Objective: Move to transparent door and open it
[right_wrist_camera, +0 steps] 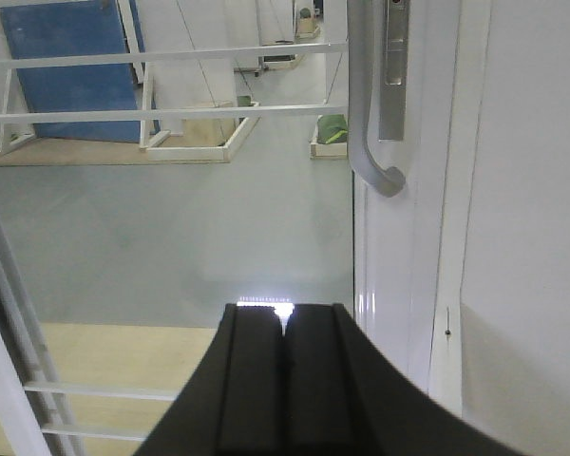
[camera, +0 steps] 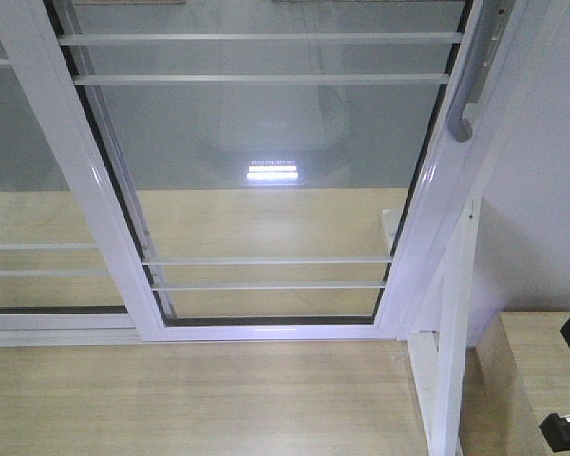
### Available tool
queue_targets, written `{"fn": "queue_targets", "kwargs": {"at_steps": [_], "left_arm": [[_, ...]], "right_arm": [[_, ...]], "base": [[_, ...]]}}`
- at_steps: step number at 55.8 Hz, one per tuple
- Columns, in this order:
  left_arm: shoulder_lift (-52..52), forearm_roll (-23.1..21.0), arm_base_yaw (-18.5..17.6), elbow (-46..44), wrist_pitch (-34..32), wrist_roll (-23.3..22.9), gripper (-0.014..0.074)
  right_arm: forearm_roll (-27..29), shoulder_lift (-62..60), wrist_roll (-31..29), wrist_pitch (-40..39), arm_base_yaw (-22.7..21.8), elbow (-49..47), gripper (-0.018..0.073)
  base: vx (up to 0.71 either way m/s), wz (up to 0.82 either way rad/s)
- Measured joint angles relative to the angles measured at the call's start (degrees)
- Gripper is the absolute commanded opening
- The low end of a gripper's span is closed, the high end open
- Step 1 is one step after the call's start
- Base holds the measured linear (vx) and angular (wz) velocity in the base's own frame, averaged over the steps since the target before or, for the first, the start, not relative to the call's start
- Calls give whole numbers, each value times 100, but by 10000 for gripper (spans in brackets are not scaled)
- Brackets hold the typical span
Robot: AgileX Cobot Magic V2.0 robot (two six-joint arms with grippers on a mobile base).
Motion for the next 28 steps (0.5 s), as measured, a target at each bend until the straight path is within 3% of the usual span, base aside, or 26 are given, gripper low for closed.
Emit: {"fn": "queue_targets", "kwargs": {"at_steps": [15, 28], "left_arm": [[0, 0, 0, 0, -2, 0, 0], [0, 0, -5, 30, 31, 11, 0]], "right_arm": [[0, -7, 0, -18, 0, 0, -6], [-8, 269, 1, -130, 16, 4, -6]], "base": [[18, -1], [-3, 1]]}}
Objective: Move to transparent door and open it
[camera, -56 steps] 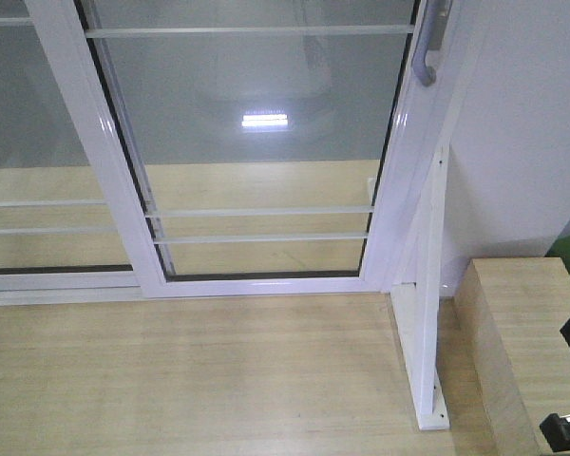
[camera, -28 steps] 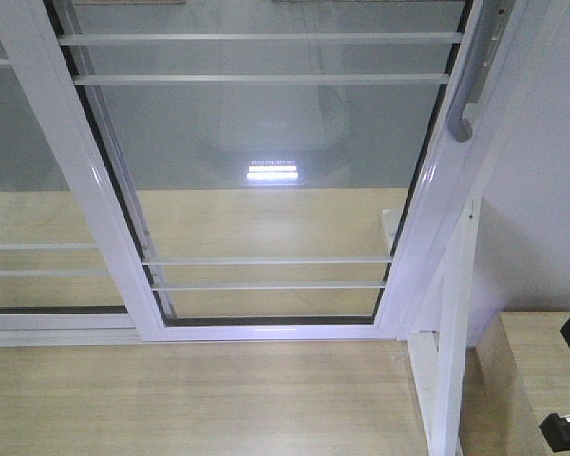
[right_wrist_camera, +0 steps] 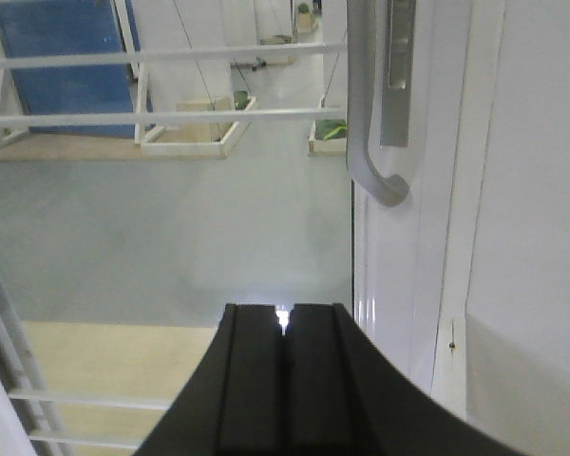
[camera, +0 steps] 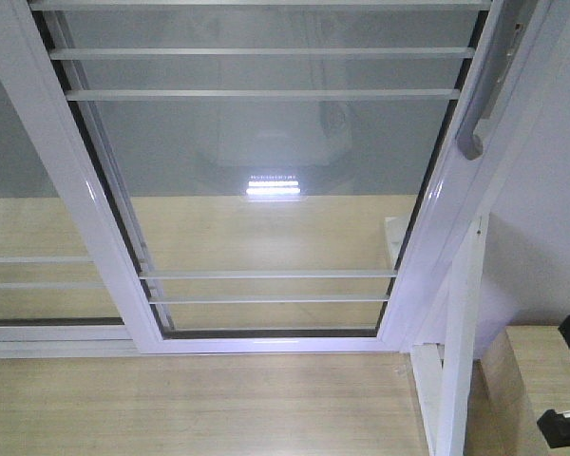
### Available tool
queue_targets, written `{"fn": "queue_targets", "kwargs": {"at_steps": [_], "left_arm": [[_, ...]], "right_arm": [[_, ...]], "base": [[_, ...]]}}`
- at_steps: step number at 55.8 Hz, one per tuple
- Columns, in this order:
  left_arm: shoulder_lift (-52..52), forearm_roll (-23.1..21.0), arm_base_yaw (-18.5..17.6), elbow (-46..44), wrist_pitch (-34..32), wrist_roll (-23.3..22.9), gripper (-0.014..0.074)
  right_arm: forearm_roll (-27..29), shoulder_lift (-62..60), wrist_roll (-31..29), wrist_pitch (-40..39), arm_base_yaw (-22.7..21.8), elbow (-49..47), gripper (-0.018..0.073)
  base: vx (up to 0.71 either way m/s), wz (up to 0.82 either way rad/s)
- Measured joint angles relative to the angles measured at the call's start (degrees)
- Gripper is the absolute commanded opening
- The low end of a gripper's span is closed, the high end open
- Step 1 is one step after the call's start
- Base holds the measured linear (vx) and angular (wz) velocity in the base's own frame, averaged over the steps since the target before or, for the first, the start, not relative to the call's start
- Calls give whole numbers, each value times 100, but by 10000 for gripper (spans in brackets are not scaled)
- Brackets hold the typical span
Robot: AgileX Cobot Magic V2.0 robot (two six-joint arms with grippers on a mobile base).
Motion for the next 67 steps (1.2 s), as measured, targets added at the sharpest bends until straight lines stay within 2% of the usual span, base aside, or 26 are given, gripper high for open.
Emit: {"fn": "queue_targets", "kwargs": {"at_steps": [67], "left_arm": [[0, 0, -4, 0, 7, 0, 0]], "right_arm": [[0, 161, 0, -37, 0, 0, -6]], "base": [[0, 0]]}}
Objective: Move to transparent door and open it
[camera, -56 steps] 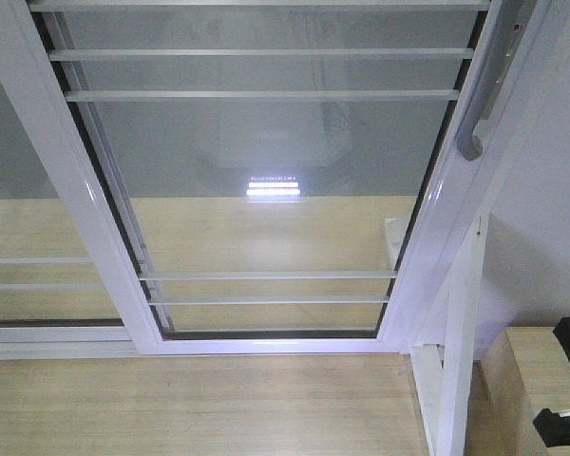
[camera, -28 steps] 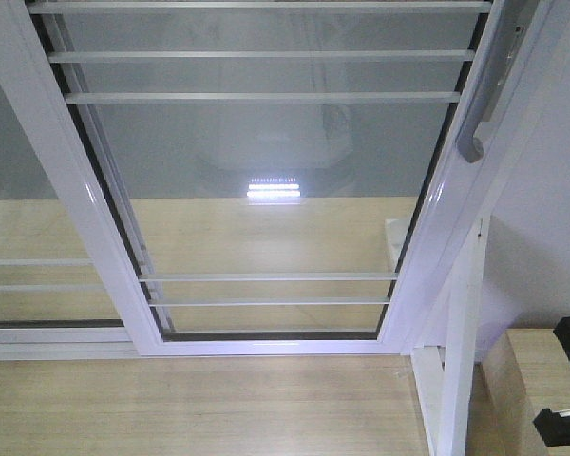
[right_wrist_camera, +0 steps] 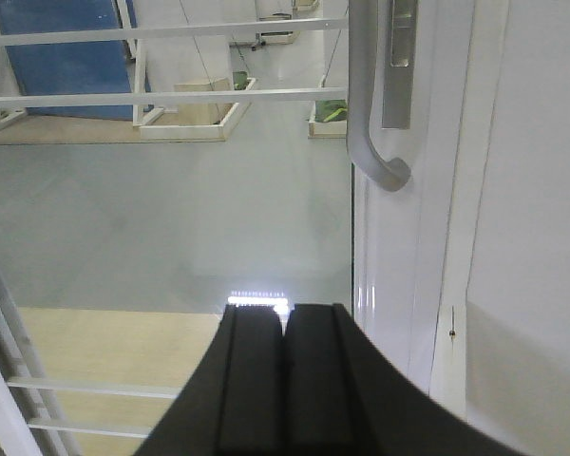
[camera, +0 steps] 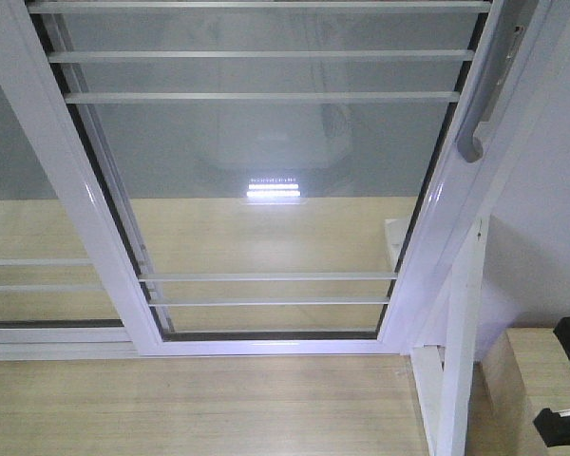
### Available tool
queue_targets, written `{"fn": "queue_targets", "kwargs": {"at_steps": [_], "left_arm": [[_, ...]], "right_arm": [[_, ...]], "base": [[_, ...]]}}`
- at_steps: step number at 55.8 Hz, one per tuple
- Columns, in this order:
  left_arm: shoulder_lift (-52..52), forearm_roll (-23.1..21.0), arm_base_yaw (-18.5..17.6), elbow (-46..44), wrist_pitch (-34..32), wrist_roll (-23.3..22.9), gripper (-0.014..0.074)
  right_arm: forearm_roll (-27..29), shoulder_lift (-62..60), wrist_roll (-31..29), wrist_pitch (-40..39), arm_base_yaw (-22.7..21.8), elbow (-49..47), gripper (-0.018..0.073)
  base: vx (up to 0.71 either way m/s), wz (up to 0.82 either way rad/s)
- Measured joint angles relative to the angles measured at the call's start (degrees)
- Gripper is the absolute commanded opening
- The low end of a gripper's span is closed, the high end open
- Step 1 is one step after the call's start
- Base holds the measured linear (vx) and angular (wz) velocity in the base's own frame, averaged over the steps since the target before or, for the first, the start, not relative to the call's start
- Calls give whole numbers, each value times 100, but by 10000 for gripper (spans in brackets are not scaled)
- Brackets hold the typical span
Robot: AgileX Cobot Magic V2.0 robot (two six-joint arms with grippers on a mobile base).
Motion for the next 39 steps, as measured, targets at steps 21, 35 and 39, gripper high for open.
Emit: {"fn": "queue_targets", "kwargs": {"at_steps": [21, 35, 39], "left_arm": [[0, 0, 0, 0, 0, 0, 0], [0, 0, 0, 0, 0, 0, 0], [0, 0, 0, 0, -65, 0, 0]], "right_arm": [[0, 0, 0, 0, 0, 0, -6], [-6, 0, 0, -103, 0, 0, -6], [-11, 0, 0, -268, 0, 0, -6]], "base": [[0, 0], [0, 0], [0, 0]]}}
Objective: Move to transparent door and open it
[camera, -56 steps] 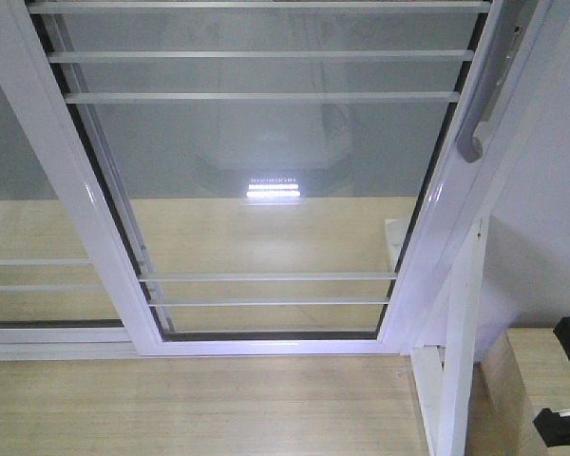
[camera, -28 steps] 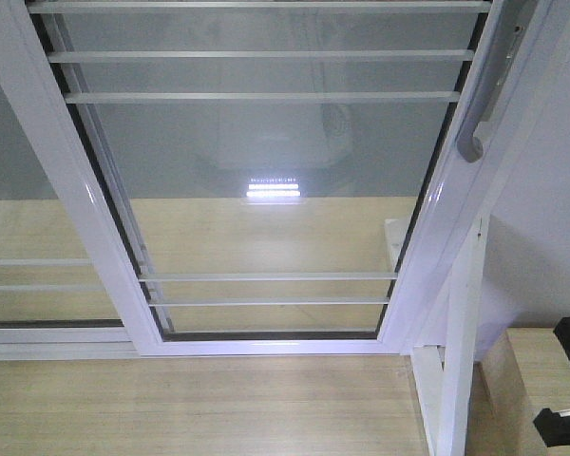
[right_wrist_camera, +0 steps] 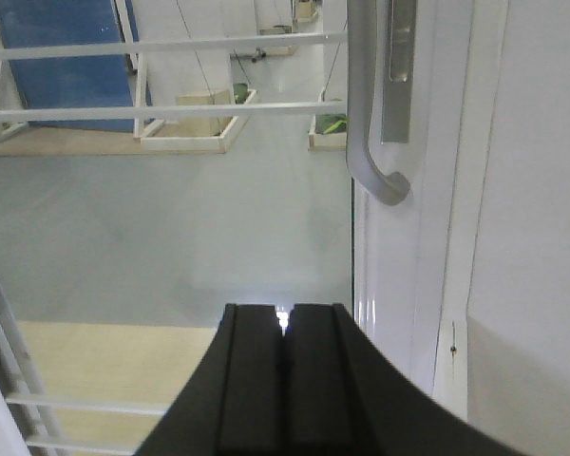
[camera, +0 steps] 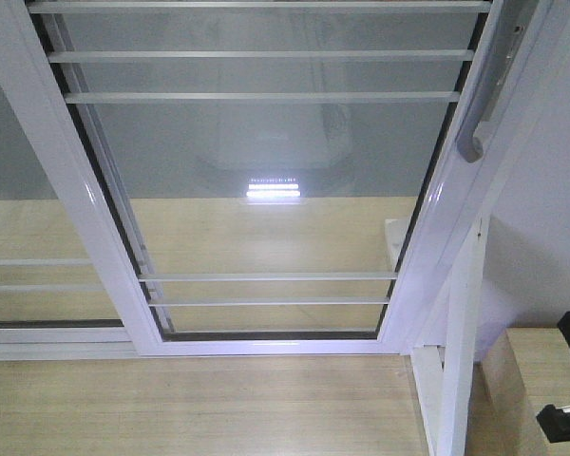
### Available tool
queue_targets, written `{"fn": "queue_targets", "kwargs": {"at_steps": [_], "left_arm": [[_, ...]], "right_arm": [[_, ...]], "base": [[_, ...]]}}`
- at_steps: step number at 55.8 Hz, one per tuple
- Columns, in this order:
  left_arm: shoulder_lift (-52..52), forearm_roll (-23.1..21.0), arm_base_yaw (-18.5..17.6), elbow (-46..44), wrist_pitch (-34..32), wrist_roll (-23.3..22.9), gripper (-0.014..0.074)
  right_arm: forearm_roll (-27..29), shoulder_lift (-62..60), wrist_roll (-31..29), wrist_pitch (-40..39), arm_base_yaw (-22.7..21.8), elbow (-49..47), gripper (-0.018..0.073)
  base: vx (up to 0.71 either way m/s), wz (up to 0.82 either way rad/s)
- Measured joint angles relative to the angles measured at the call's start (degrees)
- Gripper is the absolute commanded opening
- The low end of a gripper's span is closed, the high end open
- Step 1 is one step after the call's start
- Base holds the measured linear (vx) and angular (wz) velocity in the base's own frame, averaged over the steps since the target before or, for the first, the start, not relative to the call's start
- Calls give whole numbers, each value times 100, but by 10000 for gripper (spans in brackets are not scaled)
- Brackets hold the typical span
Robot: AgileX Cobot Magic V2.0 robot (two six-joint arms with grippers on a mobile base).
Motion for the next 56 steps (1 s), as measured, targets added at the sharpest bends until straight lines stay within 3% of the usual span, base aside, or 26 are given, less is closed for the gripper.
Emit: {"fn": "queue_targets", "kwargs": {"at_steps": [14, 28, 44, 56], "left_arm": [[0, -40, 0, 0, -594, -156, 0], [138, 10, 0, -653, -758, -505, 0], [2378, 413, 0, -2738, -938, -522, 0], [4052, 434, 0, -3767, -1183, -528, 0]], "right_arm": [[-25, 0, -56, -982, 0, 0, -6], [-111, 371, -508, -207, 0, -1209, -6], [-130, 2364, -856, 176, 0, -3372, -6], [-134, 3660, -970, -211, 0, -4146, -6]], "base": [[0, 0], [0, 0], [0, 0], [0, 0]]}}
